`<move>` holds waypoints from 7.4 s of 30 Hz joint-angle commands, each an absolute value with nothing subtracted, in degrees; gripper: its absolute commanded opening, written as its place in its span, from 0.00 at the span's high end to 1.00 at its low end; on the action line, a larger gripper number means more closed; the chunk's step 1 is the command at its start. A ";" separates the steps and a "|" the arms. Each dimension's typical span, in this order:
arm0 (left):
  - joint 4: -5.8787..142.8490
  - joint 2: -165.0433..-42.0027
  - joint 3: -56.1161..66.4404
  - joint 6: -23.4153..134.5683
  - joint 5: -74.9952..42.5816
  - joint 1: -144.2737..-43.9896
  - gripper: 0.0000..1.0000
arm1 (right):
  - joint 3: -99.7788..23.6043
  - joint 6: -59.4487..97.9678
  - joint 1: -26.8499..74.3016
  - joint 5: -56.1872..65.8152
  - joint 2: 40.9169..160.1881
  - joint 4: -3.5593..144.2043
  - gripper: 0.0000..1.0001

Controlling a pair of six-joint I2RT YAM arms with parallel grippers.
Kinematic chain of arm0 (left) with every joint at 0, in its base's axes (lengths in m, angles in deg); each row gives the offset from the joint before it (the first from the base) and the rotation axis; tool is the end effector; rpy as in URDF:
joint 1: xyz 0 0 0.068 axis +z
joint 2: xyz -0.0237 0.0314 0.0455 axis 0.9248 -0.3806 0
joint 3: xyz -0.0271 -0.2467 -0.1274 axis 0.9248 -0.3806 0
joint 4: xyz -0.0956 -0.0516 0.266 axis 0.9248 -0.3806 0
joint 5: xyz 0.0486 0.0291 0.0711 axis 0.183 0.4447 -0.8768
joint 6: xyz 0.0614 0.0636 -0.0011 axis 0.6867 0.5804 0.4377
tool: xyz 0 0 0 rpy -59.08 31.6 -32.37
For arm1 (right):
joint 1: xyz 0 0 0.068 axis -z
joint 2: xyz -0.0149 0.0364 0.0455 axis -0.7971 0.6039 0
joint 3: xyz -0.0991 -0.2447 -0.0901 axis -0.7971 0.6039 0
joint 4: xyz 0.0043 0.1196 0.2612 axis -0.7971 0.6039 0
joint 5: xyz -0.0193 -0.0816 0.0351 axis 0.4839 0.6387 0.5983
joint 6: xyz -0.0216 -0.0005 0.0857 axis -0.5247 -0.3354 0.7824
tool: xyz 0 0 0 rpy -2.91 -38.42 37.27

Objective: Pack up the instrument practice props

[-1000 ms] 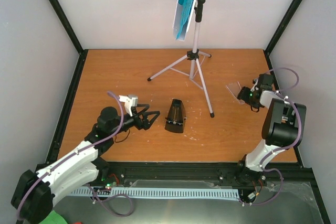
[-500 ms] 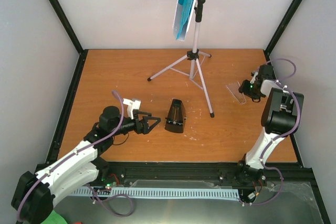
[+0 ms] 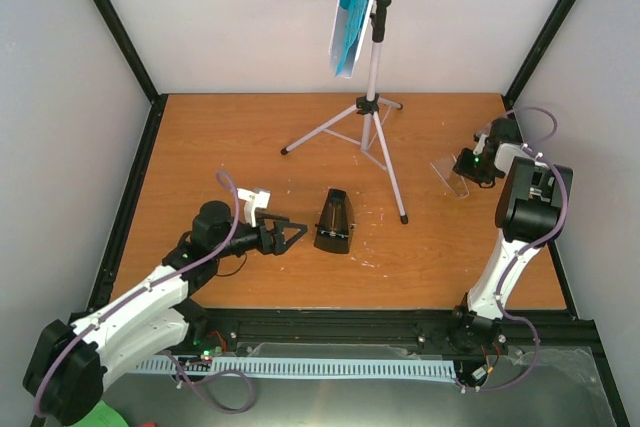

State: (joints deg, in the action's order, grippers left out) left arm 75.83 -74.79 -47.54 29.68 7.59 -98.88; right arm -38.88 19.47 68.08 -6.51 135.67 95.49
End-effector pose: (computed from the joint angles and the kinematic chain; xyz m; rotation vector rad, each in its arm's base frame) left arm 0.1819 -0.1593 0.1961 0.3131 2.0390 -1.3103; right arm 0.4395 -0.0932 0.0929 0.4197 2.6346 0.4028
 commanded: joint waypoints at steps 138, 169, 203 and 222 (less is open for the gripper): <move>108.15 -87.66 -36.63 16.57 10.07 -123.45 1.00 | -2.09 48.49 22.53 -9.52 55.40 85.24 0.00; 109.30 -95.62 -26.50 11.53 -1.83 -123.47 1.00 | 14.34 63.41 13.48 -2.30 50.29 43.73 0.25; 99.96 -92.20 -28.18 21.89 -4.07 -123.45 0.33 | 14.88 53.79 11.81 7.24 40.77 60.45 0.49; 87.92 -82.27 -42.91 29.29 -16.92 -120.74 0.01 | 15.11 42.07 11.81 17.49 38.61 77.01 0.51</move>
